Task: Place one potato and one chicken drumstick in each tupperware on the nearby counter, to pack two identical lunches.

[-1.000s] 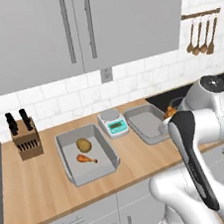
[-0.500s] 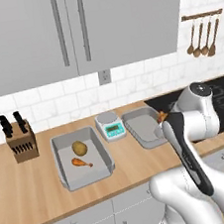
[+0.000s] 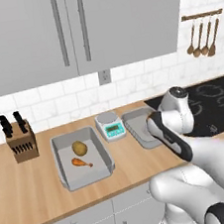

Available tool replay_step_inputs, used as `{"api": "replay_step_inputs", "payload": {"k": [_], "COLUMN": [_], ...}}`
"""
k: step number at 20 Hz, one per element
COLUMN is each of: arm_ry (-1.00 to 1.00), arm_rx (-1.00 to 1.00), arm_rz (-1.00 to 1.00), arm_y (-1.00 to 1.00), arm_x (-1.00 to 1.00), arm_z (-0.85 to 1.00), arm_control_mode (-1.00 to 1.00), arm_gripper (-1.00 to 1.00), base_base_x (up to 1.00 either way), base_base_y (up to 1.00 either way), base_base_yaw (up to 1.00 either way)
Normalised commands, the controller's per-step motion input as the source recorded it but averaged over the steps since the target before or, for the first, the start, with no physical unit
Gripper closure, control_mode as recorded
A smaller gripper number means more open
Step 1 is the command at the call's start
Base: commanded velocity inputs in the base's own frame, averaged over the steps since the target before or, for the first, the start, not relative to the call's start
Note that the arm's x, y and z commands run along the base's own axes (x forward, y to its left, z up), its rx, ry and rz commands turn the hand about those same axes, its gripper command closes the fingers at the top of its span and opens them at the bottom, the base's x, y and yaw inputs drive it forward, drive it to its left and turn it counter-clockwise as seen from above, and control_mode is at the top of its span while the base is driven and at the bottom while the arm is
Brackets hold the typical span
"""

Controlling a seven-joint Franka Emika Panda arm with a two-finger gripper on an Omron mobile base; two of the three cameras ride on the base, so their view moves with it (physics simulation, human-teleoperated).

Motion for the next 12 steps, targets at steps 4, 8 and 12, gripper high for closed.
{"api": "replay_step_inputs", "payload": {"k": [4,8,12], "arm_ry": [0.08,0.00,0.00], "arm_rx": [0.00,0.00,0.00], "arm_rz": [0.00,0.00,0.00], "arm_y": [0.00,0.00,0.00], "arm_x": [0.78,0.59,0.45], "arm_z": [-0.30,-0.40,-0.61], "arm_control_mode": [-1.00,-1.00,-1.00], "arm_gripper": [1.00,1.00,1.00], "base_base_x": [0.00,0.00,0.00], "base_base_y": [0.00,0.00,0.00], "base_base_yaw": [0.00,0.00,0.00]}}
